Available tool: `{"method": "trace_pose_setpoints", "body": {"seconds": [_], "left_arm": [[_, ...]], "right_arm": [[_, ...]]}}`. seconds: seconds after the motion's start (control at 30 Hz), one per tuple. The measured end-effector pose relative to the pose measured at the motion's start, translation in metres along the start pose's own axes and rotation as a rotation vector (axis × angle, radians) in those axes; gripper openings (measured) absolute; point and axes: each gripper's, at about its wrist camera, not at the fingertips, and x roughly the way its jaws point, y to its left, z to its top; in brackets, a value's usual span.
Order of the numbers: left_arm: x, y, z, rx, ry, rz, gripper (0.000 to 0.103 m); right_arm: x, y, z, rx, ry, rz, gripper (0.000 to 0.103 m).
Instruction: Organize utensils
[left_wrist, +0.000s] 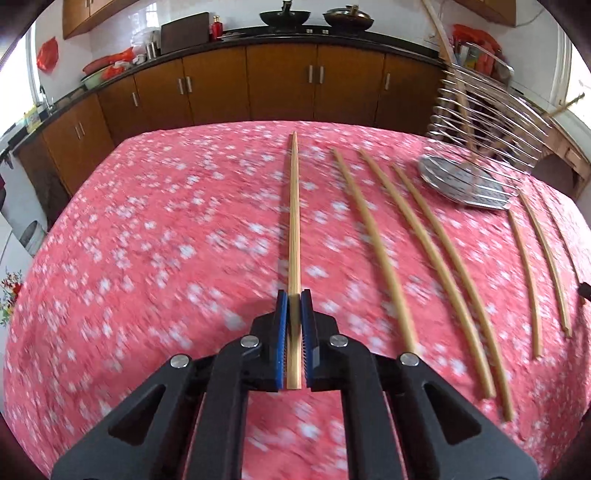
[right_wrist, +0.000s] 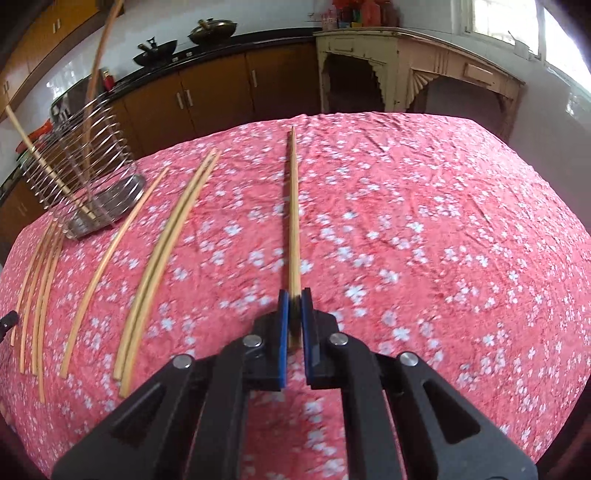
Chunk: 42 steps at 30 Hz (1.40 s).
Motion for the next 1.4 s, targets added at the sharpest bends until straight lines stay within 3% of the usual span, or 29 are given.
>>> {"method": "trace_pose_setpoints", "body": {"seconds": [0.13,0.33,0.4,0.63,1.17,1.4], "left_arm": [[0.004,0.013,0.006,-0.008,-0.003,-0.046,0.007],[-0.007,0.019,-0.010,-0.024,-0.002,-0.092,0.009],[-0.010,0.017,-0.014,-0.015,-0.002,-0.102,0.014],[-0.011,0.001,-0.016,0.049,0.001,-0.061,0.025],[-0.013,0.005,-0.015,0.026,0.000,-0.081,0.026],[-0.019,-0.001,-0.022,0.066,0.005,-0.033,0.026]], "right_arm": [[0.004,-0.007,0.003,0.002,-0.004,0.006,0.008],[-0.004,-0.008,-0.006,-0.015,0.001,0.031,0.013],[-0.006,-0.005,-0.010,-0.026,-0.005,0.023,0.013],[-0.006,-0.006,-0.010,-0.027,-0.003,0.020,0.013],[-0.005,-0.008,-0.009,-0.024,-0.002,0.026,0.013],[-0.009,-0.003,-0.012,-0.055,0.000,0.000,0.013]]}}
